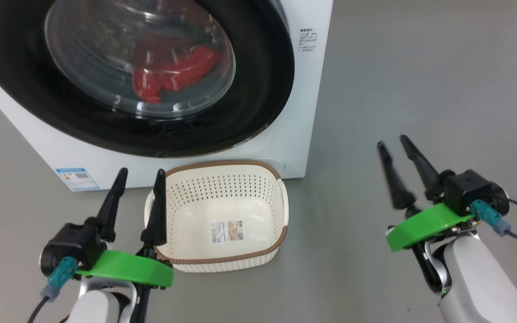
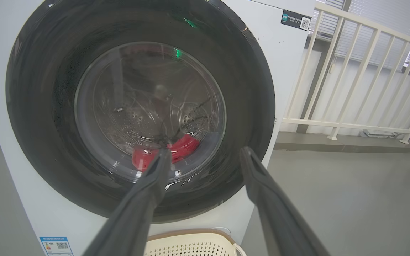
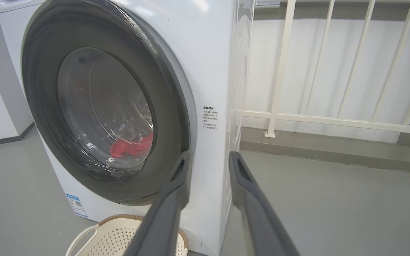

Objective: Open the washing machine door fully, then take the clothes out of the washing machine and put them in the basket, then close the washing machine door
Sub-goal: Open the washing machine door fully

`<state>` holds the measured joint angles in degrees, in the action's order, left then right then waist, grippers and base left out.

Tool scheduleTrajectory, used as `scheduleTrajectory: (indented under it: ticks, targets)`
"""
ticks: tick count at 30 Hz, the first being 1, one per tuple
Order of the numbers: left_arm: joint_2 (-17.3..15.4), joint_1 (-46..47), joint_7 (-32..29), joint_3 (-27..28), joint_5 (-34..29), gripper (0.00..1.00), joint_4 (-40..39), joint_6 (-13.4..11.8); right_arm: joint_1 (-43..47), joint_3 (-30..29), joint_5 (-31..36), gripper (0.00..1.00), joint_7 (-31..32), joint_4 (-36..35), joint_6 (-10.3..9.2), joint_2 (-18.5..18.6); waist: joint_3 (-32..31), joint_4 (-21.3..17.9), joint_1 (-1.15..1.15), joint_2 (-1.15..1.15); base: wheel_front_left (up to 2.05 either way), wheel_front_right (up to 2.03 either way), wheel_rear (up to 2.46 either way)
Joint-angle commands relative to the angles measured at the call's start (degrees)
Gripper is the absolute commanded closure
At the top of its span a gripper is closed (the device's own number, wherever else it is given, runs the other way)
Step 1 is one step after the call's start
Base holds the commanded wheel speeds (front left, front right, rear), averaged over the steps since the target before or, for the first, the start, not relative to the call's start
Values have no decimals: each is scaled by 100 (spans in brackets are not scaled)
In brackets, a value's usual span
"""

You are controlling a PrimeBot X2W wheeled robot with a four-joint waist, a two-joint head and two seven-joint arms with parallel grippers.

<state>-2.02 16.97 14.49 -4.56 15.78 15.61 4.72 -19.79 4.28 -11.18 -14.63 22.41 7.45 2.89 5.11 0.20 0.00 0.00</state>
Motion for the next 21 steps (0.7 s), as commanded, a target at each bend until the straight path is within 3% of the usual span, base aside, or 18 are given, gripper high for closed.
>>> scheduleTrajectory:
  ticks: [1, 8, 21]
  targets:
    - [-87, 182, 51, 132, 60, 0, -250, -57, -279, 100, -141, 100, -37, -141, 3, -2, 137, 52, 0, 0, 0, 0, 0]
    - [-87, 263, 51, 60, 108, 0, -548, -53, -574, -12, -484, 100, -37, -298, 3, -2, 498, 155, 0, 0, 0, 0, 0]
    - [-106, 486, 51, -82, 89, 0, -1125, 4, -1721, 288, -3306, 100, -37, 212, 3, -2, 1271, 387, 0, 0, 0, 0, 0]
